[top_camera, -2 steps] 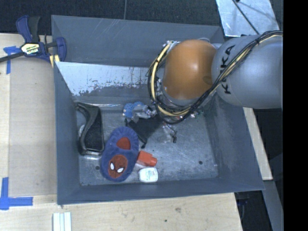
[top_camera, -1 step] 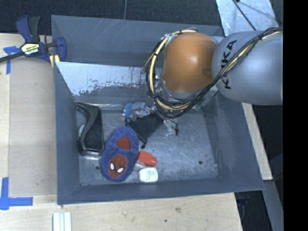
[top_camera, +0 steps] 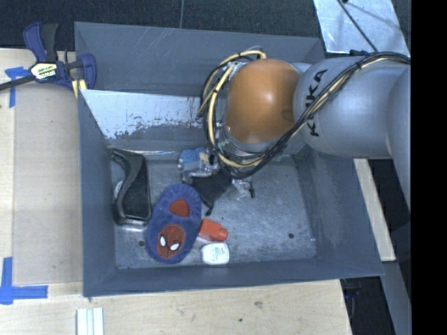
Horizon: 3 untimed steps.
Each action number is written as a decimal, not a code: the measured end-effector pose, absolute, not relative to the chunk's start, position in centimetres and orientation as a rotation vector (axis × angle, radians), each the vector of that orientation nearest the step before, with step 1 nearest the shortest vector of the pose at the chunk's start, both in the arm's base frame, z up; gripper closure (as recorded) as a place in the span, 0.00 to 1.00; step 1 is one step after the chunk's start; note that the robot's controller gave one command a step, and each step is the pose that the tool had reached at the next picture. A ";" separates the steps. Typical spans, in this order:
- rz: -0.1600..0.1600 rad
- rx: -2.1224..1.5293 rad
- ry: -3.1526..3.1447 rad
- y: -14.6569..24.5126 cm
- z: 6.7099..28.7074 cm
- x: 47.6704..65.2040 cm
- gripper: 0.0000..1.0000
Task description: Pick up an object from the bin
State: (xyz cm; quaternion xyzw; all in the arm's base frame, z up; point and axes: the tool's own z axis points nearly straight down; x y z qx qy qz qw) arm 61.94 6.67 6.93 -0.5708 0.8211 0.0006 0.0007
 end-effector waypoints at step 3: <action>-0.006 -1.777 2.579 6.7 13.4 62.3 1.00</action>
Offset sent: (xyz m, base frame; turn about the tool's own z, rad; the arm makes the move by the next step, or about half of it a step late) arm 0.0000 0.0000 0.0000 0.0000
